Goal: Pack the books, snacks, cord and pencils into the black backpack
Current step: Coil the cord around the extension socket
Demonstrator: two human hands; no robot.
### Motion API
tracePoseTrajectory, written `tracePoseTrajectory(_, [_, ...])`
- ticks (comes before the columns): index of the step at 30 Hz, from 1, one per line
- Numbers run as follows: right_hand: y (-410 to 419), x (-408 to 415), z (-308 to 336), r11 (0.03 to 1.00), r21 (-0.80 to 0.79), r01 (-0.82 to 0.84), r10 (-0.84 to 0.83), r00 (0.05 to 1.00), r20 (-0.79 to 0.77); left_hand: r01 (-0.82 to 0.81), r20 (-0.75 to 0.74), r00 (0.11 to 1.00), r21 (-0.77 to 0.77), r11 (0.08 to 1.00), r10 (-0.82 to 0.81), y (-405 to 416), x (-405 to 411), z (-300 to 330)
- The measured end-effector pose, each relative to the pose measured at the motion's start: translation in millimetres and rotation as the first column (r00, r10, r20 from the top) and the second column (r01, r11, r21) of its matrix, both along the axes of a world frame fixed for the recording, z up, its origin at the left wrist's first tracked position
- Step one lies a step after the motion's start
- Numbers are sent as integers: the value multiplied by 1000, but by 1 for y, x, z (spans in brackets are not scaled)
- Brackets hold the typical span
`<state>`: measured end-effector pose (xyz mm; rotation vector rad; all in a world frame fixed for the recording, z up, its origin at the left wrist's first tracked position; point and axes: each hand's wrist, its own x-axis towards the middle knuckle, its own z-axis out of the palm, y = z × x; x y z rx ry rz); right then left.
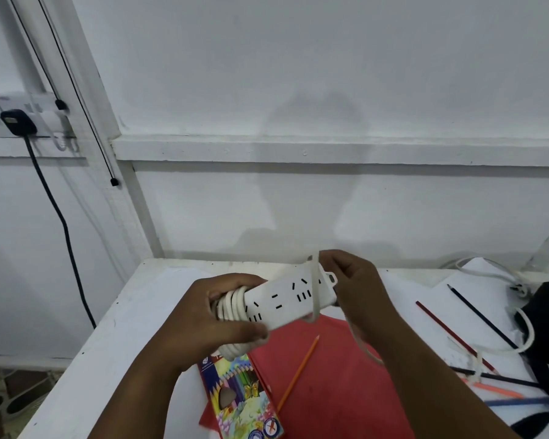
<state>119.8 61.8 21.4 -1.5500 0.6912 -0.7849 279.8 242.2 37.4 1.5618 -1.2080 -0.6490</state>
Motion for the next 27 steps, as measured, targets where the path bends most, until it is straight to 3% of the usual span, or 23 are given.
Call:
tracePoseTrajectory(4, [14,-1,-11,999,27,-37,35,998,56,-145,-221,967,-62,988,128,-4,-3,-5])
tracePoseTrajectory(8, [22,-3,-20,995,-23,-97,96,995,-18,-177,-268,950,-44,983,159,-9,-6,-8])
tracePoseTrajectory(15, [26,-2,-11,983,-36,-180,180,984,14,-204,-169,964,22,979,205,-14,-11,-11])
tracePoseTrajectory(23, [27,-6,-8,971,-3,-239,239,967,86,-83,-107,991,31,996,85,-9,-6,-8])
tracePoseTrajectory(27, [37,-4,-8,945,-5,-326,326,942,77,-100,-87,991,-5,995,99,-12,-10,-7])
